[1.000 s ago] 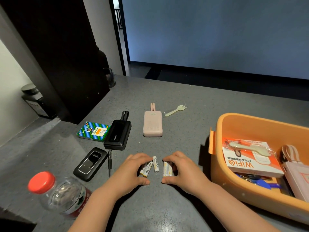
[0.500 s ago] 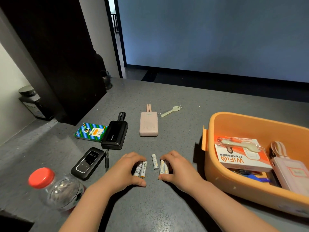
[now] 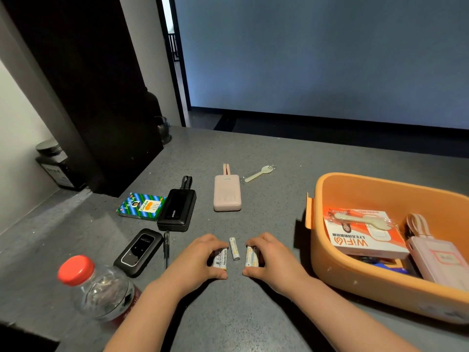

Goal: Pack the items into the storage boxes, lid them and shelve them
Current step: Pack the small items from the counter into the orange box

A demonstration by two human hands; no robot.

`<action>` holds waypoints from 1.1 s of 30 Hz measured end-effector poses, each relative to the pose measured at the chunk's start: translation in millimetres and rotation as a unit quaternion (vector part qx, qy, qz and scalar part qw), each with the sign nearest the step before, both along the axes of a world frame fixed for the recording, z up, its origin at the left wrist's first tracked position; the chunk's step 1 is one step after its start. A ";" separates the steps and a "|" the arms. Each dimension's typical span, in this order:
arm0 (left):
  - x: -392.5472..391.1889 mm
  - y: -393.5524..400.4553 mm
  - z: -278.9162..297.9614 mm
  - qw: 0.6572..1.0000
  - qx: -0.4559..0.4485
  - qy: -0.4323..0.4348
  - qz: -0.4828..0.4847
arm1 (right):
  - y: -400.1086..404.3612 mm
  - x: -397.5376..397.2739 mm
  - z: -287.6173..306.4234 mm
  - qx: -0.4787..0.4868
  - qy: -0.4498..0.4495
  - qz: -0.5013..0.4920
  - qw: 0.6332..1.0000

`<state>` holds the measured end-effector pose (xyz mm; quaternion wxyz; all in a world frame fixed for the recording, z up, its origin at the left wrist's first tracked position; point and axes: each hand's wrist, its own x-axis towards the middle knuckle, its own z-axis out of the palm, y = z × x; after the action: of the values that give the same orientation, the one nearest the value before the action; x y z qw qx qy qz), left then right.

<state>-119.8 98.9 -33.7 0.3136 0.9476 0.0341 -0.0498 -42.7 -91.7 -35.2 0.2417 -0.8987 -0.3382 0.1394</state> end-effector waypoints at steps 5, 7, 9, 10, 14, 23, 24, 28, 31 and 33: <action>-11.5 -6.1 5.8 0.999 -0.007 -0.041 0.024 | -6.8 -7.7 12.3 0.002 -0.009 -0.003 1.000; -14.4 -15.6 16.5 0.994 -0.028 -0.091 0.052 | -15.0 -12.1 29.5 0.036 -0.029 -0.014 0.999; -10.2 -31.1 35.3 0.984 -0.054 -0.154 0.070 | -27.5 -16.5 53.4 0.088 -0.062 -0.023 0.994; -5.3 -40.2 46.6 0.978 -0.061 -0.186 0.070 | -35.8 -18.6 67.0 0.117 -0.080 -0.026 0.990; 23.9 -83.5 88.0 0.963 -0.085 -0.253 0.043 | -86.4 -18.1 115.3 0.178 -0.133 -0.069 0.973; 85.1 -187.8 89.1 0.962 -0.141 -0.211 -0.101 | -232.7 26.5 108.3 0.078 -0.133 -0.238 0.959; 94.4 -195.8 88.7 0.964 -0.131 -0.203 -0.116 | -242.1 36.5 105.5 0.058 -0.124 -0.240 0.961; 134.1 -223.6 91.7 0.971 -0.086 -0.166 -0.147 | -255.3 81.8 100.4 -0.045 -0.110 -0.229 0.966; 153.2 -238.6 93.1 0.974 -0.051 -0.148 -0.164 | -248.1 110.4 95.6 -0.105 -0.100 -0.179 0.973; 160.0 -242.5 90.9 0.975 -0.047 -0.137 -0.167 | -242.7 123.5 91.8 -0.147 -0.103 -0.151 0.972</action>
<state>40.2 -143.6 57.1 0.3469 0.9220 -0.1699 0.0274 80.8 -334.4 56.6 0.0894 -0.9746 -0.1975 0.0564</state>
